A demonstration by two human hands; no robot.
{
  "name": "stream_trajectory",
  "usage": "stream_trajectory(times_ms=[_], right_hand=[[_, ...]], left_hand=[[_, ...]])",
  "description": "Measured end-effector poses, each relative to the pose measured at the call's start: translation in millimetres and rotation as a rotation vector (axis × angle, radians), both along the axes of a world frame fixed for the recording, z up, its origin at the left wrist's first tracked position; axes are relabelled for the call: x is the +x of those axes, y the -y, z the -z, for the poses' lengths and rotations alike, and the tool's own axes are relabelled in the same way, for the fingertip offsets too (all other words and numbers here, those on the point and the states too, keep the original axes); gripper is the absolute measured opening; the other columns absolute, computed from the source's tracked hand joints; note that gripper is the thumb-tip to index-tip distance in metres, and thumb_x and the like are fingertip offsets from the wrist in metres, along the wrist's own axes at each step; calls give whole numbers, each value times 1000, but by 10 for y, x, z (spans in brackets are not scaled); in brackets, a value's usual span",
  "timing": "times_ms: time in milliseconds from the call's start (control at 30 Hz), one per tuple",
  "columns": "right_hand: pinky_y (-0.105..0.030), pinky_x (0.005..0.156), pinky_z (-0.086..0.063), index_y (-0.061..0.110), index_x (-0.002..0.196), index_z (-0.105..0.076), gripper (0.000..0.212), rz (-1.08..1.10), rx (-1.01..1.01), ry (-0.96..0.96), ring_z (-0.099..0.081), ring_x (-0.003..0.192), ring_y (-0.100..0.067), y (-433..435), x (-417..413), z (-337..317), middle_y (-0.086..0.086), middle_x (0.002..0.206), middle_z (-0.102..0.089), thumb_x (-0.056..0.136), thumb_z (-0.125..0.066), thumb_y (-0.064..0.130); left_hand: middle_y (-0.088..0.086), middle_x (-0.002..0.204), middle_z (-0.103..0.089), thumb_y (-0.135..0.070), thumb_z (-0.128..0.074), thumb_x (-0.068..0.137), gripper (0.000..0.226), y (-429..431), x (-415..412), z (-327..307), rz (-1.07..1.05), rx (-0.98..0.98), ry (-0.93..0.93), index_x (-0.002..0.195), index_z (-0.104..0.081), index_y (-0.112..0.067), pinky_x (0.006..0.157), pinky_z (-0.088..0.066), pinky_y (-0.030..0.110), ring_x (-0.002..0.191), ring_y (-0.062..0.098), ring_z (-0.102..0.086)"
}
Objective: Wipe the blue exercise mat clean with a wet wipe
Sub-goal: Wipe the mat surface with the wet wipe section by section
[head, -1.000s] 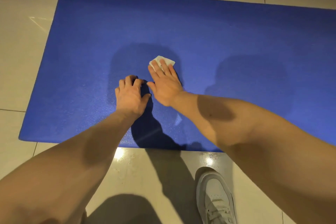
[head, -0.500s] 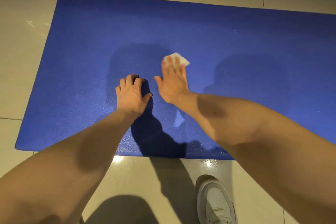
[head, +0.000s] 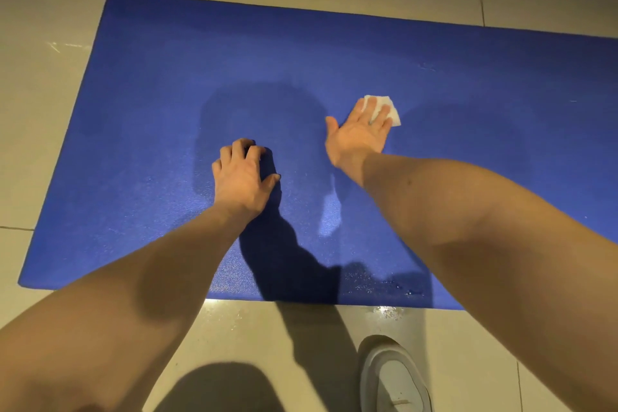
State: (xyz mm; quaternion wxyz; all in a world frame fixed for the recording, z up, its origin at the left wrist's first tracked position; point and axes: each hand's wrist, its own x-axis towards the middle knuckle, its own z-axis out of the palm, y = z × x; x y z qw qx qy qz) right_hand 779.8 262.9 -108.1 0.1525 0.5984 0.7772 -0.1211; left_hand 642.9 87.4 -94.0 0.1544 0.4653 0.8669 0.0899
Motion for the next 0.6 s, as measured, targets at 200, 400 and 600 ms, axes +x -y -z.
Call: stream_trajectory(times_ms=[200, 400, 600], right_hand=[[-50, 126, 4, 8, 162, 3, 74, -517, -41, -169, 18, 155, -35, 424, -379, -31, -9, 171, 8, 108, -22, 53], [-45, 127, -7, 5, 161, -8, 75, -485, 111, -87, 2, 156, -34, -242, 101, 89, -15, 169, -6, 107, -26, 53], [-57, 124, 4, 7, 162, 4, 81, -52, 11, -56, 15, 154, -42, -173, -204, 24, -13, 170, 9, 105, -17, 60]], left_hand=[[5, 143, -42, -43, -70, 89, 55, -98, -26, 12, 22, 29, 5, 136, -53, -20, 108, -30, 46, 131, 31, -34], [4, 145, -40, -45, -68, 90, 56, -234, -64, 4, 39, 7, -5, 138, -51, -21, 109, -28, 45, 133, 30, -32], [3, 146, -39, -45, -68, 90, 56, -339, -120, 1, 46, 24, 3, 138, -51, -22, 109, -26, 45, 133, 30, -32]])
